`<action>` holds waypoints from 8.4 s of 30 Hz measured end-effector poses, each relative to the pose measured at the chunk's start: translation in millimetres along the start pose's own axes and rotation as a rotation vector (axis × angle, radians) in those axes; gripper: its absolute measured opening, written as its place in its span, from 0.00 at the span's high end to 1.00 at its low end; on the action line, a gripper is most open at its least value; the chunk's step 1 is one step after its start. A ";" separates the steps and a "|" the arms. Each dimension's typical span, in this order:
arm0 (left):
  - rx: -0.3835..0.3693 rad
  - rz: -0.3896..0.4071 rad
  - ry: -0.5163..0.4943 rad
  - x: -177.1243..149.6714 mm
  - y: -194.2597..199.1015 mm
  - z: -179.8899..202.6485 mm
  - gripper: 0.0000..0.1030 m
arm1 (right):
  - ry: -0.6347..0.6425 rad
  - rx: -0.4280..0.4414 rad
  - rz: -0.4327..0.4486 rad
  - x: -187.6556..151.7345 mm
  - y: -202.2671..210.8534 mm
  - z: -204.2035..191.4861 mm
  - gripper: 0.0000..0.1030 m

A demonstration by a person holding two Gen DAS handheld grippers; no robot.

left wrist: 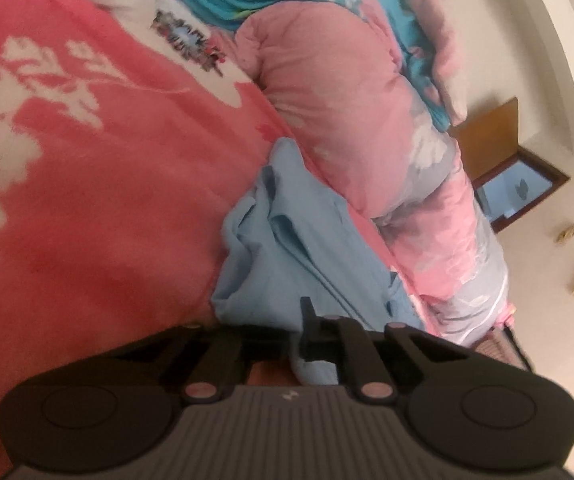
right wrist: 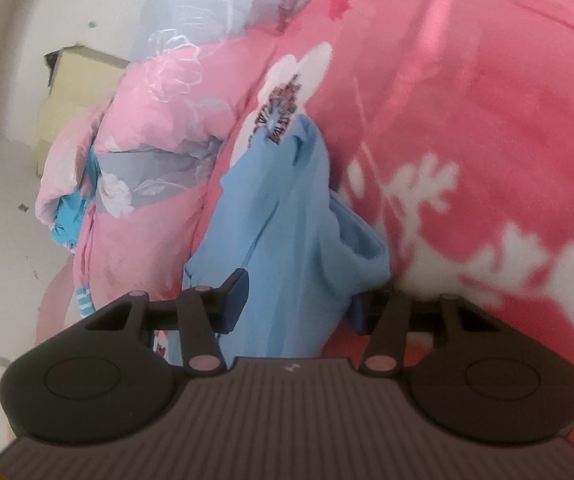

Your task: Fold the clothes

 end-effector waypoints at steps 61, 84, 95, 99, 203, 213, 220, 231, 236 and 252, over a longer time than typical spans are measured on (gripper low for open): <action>0.164 0.113 -0.146 -8.8 39.5 26.6 0.98 | 0.177 0.085 0.088 -33.6 39.3 15.4 0.98; 0.091 0.112 -0.154 -63.6 183.6 33.1 0.98 | 0.169 0.154 0.038 -53.8 140.9 13.0 0.98; 0.157 0.066 -0.154 -70.9 199.8 1.5 0.75 | 0.214 -0.032 -0.032 -78.0 166.1 25.0 0.89; 0.195 0.137 -0.161 -59.6 218.5 -8.3 0.73 | 0.276 -0.129 0.074 -68.3 194.2 23.4 0.82; 0.177 -0.147 -0.728 2.2 6.3 65.4 0.82 | 0.609 -0.123 0.088 -50.5 81.0 -75.1 0.83; 0.184 -0.078 -0.693 8.0 18.4 63.6 0.95 | 0.628 -0.152 0.104 -30.0 94.9 -70.2 0.82; 0.198 -0.038 -0.666 12.8 24.5 62.1 0.95 | 0.655 -0.215 0.020 -7.4 89.7 -43.5 0.76; 0.218 0.001 -0.691 10.8 23.7 63.9 0.95 | 0.335 -0.083 -0.076 12.9 97.1 -3.3 0.75; 0.204 0.023 -0.704 10.0 27.2 65.3 0.95 | 0.269 -0.072 -0.108 14.2 84.9 -2.8 0.74; 0.214 -0.009 -0.672 10.2 20.1 55.3 0.94 | 0.990 -0.368 -0.033 -21.4 99.2 -31.4 0.74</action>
Point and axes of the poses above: each gripper's, at about its wrist camera, not at the fingertips, and y roughly against the way its jaws point, z to its right, x to its top, the point moved 3 cm from there along -y, roughly the way its jaws point
